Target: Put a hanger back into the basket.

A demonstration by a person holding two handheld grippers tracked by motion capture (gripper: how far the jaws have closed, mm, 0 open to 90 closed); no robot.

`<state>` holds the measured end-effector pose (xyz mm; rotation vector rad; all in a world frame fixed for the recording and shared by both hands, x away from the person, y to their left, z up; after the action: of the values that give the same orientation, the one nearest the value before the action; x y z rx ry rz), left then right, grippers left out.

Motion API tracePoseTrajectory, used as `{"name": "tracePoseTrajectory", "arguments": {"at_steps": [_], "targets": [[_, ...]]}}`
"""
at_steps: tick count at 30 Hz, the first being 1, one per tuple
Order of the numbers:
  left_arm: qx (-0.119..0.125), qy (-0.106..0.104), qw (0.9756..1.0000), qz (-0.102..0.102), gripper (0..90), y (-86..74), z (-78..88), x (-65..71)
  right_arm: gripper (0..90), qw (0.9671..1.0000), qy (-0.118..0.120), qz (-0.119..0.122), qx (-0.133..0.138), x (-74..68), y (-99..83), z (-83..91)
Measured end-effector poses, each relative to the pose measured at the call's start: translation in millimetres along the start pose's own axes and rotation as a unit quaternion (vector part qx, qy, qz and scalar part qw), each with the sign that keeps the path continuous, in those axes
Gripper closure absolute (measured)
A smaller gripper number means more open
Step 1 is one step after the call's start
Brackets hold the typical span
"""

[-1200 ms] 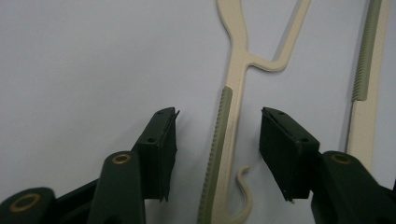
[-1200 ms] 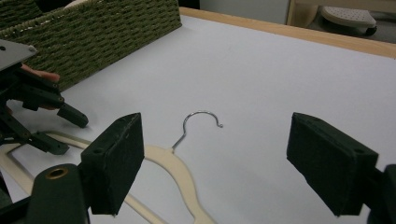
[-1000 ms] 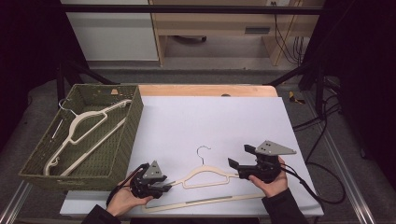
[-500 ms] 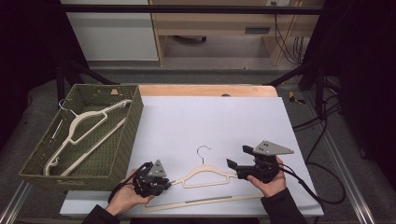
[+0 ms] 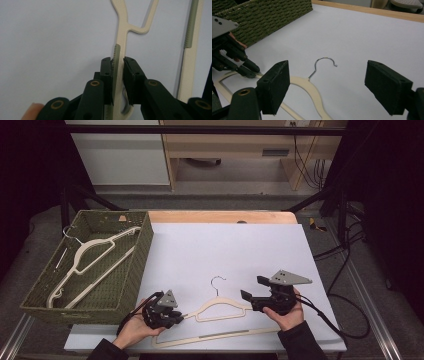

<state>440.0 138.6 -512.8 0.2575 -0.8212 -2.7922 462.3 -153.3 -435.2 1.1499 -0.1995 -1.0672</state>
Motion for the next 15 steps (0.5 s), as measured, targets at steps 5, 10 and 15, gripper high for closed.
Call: {"name": "tracePoseTrajectory", "arguments": {"at_steps": [5,10,15], "targets": [[0.006,-0.007,0.9999,0.006,78.2,-0.9,0.9,-0.9,21.0,1.0,0.002,0.001,-0.001,-0.4,-0.6,-0.6],[0.01,0.0,1.0,0.0,78.6,1.5,4.5,1.8,22.3,0.9999,0.008,-0.002,-0.009,-2.9,-4.1,-6.8],[0.02,0.02,0.9996,-0.001,79.0,8.2,15.8,5.7,23.5,0.9996,0.014,0.0,-0.025,-8.8,-7.6,-17.7]]}}
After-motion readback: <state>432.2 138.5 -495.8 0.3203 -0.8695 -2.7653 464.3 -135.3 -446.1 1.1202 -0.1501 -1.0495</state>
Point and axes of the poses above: each handheld gripper's, and its own axes: z roughly backward along the jaws, y roughly out of its top, x roughly to its right, the point moved 6 cm from there along -z, roughly forward along the jaws, and after that the axes turned 15 degrees about -z, right-handed, at the moved point
